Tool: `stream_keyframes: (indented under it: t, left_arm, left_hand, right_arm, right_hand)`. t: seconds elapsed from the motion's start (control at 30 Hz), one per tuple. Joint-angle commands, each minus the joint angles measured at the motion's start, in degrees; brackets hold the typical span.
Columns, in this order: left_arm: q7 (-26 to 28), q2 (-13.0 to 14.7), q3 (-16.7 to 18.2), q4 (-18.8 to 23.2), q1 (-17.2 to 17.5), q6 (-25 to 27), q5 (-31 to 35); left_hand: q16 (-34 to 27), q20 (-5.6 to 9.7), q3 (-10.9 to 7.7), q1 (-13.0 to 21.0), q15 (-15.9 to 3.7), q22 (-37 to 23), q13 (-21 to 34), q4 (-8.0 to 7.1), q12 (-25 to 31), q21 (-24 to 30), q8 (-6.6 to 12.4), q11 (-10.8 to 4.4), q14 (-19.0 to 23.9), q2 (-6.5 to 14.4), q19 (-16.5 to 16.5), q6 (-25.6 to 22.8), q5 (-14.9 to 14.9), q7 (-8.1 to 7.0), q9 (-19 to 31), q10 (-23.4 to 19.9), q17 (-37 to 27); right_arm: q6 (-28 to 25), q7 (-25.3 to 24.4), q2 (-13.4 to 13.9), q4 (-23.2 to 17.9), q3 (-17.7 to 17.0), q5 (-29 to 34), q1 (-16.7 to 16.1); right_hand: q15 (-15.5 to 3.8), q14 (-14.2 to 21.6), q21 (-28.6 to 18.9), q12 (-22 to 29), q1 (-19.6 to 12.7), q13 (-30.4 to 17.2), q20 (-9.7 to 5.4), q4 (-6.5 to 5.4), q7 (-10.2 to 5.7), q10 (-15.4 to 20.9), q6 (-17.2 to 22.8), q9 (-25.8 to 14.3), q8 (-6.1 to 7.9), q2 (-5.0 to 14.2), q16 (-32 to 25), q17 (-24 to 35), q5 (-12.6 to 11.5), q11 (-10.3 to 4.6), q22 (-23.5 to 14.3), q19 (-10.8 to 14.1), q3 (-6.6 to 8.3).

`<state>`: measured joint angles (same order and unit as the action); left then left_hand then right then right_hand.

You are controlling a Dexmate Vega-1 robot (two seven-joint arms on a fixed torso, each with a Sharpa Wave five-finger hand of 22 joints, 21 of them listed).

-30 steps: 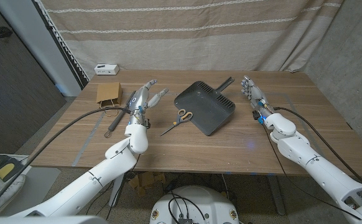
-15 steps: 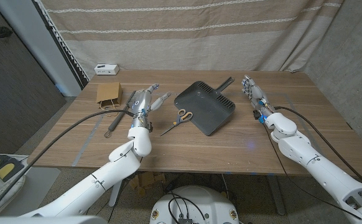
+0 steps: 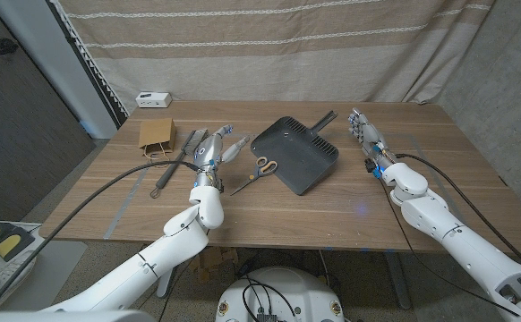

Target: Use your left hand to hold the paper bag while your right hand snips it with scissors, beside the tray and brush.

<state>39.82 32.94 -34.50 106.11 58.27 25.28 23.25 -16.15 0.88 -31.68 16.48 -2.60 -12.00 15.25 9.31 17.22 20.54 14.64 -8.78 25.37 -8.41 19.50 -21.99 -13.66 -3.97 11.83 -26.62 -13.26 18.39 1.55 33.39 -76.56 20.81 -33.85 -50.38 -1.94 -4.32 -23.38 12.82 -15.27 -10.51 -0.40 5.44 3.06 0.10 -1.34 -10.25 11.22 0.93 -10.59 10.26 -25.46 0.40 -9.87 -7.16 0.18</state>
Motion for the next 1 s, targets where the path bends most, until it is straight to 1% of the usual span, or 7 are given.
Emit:
stream_keyframes:
  t: [0.03, 0.3, 0.4, 0.63, 0.8, 0.87, 1.0]
  left_arm:
    - [-0.03, -0.81, -1.59, 0.57, -0.56, 4.37, 1.64]
    - [-1.46, -0.23, -2.23, 1.83, -0.5, 6.75, 1.86]
    - [-1.47, -0.09, -2.44, 1.96, -0.43, 6.86, 1.9]
    - [-2.23, -0.22, -2.89, 1.89, -0.76, 8.5, 1.72]
    - [-2.86, -0.21, -3.5, 1.19, -1.22, 8.75, 1.48]
    - [-2.91, -0.35, -3.75, 0.81, -1.45, 8.87, 1.45]
    - [-2.91, -0.42, -4.27, 0.04, -1.92, 8.94, 1.55]
  left_hand:
    - [-0.72, -0.07, -0.44, 1.17, -5.67, -0.51, 0.66, 0.05, 0.71, 0.52, 0.6, -0.33, 1.23, -0.13, 0.64, -0.77, 0.31, -2.95, 0.45, -0.86, -0.59]
    - [-0.83, -0.32, -0.41, 1.4, -5.6, -0.73, 1.04, 0.08, 0.78, 0.7, 0.6, -0.11, 1.35, -0.44, 0.7, -0.56, 0.51, -1.58, 0.66, -0.76, -0.87]
    - [-0.72, -0.52, -0.36, 1.43, -5.53, -0.8, 1.19, 0.06, 0.67, 0.68, 0.55, 0.04, 1.02, -0.57, 0.49, -0.36, 0.61, -1.98, 0.75, -0.38, -0.97]
    - [-0.5, -0.46, -0.28, 1.52, -5.52, -0.89, 1.45, 0.05, 0.55, 0.79, 0.55, 0.1, 0.39, -0.75, 0.58, -0.21, 0.76, -1.41, 0.89, 0.09, -1.14]
    - [0.05, -0.47, -0.03, 1.81, -6.41, -0.76, 1.63, 0.19, 0.14, 0.96, 1.48, 0.71, -0.65, -1.24, 1.11, -2.35, 1.02, -0.46, 1.14, 0.97, -1.07]
    - [0.14, 0.03, 0.05, 1.89, -6.4, -0.7, 1.63, 0.21, 0.12, 1.1, 1.65, 0.78, -0.72, -1.34, 1.53, -2.75, 1.09, -0.22, 1.2, 0.9, -0.99]
    - [0.11, 3.21, 0.52, 2.51, -7.64, -0.17, 1.61, 0.37, 0.15, 1.98, 1.87, 0.49, 1.01, -1.69, 4.67, -3.19, 1.42, -0.21, 1.51, 0.11, -0.1]
  right_arm:
    - [0.39, 0.48, 0.17, 0.04, -0.17, -0.11, -0.15]
    - [0.55, 0.42, 0.43, -0.31, -0.42, -0.2, -0.54]
    - [0.48, 0.34, 0.37, -0.34, -0.49, -0.36, -0.58]
    - [0.42, 0.15, 0.27, -0.23, -0.31, 0.04, -0.25]
    - [0.71, 0.33, 0.15, 0.09, -0.12, 0.25, -0.15]
    - [0.61, 0.2, 0.16, -0.15, -0.19, 0.13, -0.3]
    - [0.66, -0.17, 0.26, -0.45, -0.3, 0.3, -0.49]
  right_hand:
    - [0.02, -0.36, 0.32, -0.1, -0.55, -0.21, 0.14, 0.19, -0.03, -0.25, -0.2, -0.27, -0.14, -0.1, -0.16, 0.17, -0.49, 0.16, -0.21, 0.11, -0.42]
    - [0.01, -0.35, 0.49, -0.11, -0.59, -0.22, 0.18, 0.19, -0.09, -0.23, -0.2, -0.27, -0.13, -0.05, -0.17, 0.17, -0.53, 0.15, -0.21, 0.14, -0.49]
    - [0.06, -0.36, 0.55, -0.11, -0.61, -0.22, 0.15, 0.19, -0.04, -0.21, -0.15, -0.27, -0.12, -0.02, -0.17, 0.17, -0.55, 0.17, -0.22, 0.19, -0.52]
    - [0.0, -0.38, 0.65, -0.16, -0.76, -0.22, 0.19, 0.27, -0.15, -0.29, -0.37, -0.27, -0.19, 0.0, -0.16, 0.16, -0.61, 0.22, -0.22, 0.33, -0.54]
    - [-0.27, -0.39, 0.88, -0.21, -1.25, -0.23, 0.19, 0.51, -0.67, -0.36, -0.79, -0.27, -0.28, 0.04, -0.14, 0.14, -0.75, 0.08, -0.21, 0.41, -0.52]
    - [-0.36, -0.43, 1.06, -0.21, -1.57, -0.23, 0.18, 0.66, -0.88, -0.35, -0.85, -0.28, -0.25, 0.11, -0.13, 0.13, -0.83, -0.58, -0.21, 0.46, -0.49]
    - [-0.53, -0.56, 1.18, -0.22, -1.76, -0.23, 0.2, 0.75, -1.0, -0.34, -0.96, -0.28, -0.26, 0.14, -0.08, 0.13, -0.89, -0.78, -0.22, 0.52, -0.5]
